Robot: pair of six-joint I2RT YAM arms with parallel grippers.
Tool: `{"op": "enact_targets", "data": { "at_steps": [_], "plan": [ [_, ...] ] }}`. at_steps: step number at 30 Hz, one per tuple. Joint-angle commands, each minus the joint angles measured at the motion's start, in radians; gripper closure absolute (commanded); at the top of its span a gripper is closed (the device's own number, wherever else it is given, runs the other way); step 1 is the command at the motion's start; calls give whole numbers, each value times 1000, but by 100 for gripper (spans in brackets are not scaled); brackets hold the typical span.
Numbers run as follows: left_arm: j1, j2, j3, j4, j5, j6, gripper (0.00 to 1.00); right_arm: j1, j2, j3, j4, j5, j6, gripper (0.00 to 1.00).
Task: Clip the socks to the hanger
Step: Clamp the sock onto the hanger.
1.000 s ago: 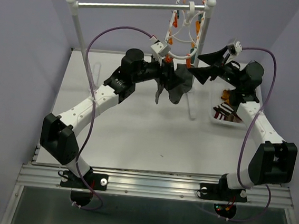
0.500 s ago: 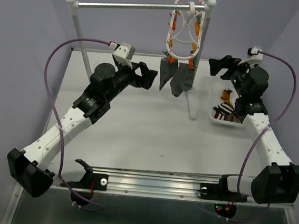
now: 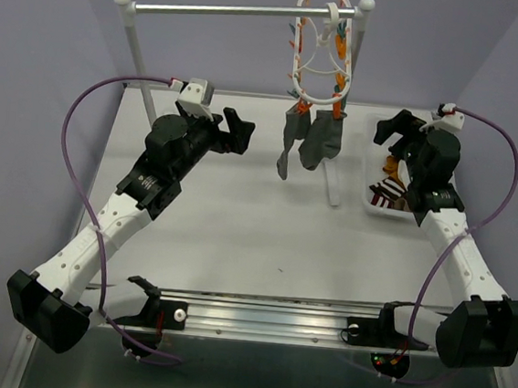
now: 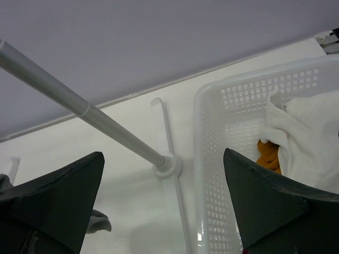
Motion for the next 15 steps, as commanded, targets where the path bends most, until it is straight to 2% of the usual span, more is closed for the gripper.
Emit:
{"op": "enact_targets", "data": {
  "at_steps": [1, 15],
  "plan": [
    [0, -24, 20, 46, 41, 25, 1, -4, -36, -24, 21, 40, 22, 0],
    [4, -1, -4, 66, 93, 62, 1, -4, -44, -56, 21, 52, 35, 0]
  ]
}}
